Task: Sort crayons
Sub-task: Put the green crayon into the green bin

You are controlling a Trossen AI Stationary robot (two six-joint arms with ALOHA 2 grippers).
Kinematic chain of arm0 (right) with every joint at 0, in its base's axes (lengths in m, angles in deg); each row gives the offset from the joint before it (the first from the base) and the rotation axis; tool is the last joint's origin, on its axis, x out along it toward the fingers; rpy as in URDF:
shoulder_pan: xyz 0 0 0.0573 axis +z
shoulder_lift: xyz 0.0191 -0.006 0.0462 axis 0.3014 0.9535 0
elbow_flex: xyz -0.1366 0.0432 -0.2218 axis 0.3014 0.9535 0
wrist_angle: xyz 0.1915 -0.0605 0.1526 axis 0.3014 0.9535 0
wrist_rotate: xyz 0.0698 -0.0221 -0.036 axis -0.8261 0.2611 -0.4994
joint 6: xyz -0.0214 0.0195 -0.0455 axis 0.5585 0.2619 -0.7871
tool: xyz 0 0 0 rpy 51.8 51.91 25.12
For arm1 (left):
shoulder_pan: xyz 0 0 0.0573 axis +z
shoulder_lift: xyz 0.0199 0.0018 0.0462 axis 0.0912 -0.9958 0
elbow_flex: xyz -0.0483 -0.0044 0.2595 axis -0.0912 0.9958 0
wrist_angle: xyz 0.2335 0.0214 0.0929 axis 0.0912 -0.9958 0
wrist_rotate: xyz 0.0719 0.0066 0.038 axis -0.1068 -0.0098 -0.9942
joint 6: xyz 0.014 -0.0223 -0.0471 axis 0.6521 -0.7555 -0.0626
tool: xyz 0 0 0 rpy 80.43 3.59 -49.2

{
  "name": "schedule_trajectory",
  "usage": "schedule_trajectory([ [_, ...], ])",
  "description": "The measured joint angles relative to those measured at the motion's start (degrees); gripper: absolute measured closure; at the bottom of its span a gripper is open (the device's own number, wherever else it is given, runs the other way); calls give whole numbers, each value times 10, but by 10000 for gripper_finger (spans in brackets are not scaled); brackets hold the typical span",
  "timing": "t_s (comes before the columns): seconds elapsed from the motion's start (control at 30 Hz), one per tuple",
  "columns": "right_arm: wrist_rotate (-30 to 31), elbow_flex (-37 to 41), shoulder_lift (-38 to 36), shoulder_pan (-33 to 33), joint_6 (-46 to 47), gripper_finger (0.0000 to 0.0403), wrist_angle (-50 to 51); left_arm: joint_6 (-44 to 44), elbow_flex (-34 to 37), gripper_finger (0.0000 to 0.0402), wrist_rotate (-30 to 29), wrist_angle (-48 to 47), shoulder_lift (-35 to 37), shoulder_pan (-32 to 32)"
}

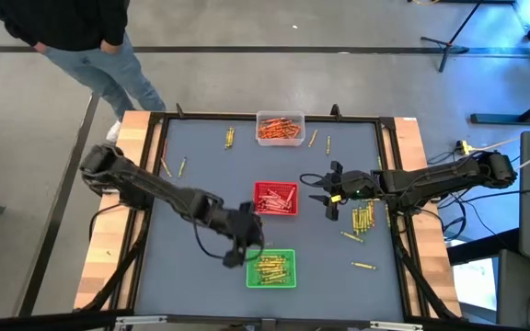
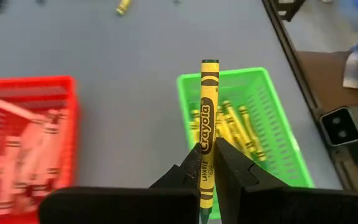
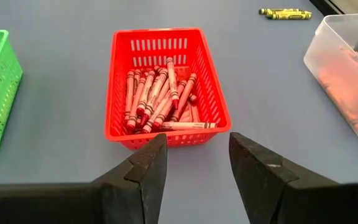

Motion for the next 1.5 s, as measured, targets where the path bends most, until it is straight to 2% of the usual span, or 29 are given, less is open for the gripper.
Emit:
schedule_trajectory([
  [0.33,-2,0,0,0,1,233,2,-40,-97,392,23,9,-127,-55],
  [0.6,-2,0,0,0,2,233,-3,-66,-97,388,-6,8,-146,-60],
  [0.73,0,0,0,0,2,233,-3,-98,-97,356,-9,4,-146,-55],
  [0.9,0,0,0,0,3,233,-3,-113,-97,301,30,3,-144,-48],
  [1.07,0,0,0,0,17,233,-1,-115,-97,281,53,-22,-112,-33],
  [1.13,0,0,0,0,18,233,0,-115,-97,282,33,-46,-93,-32],
  [1.27,0,0,0,0,18,233,-1,-124,-97,284,-49,-113,-45,-31],
  [1.37,0,0,0,0,18,233,-1,-155,-97,284,-125,-189,-9,-26],
  [1.5,0,0,0,0,18,233,-1,-209,-97,284,-190,-320,34,-1],
])
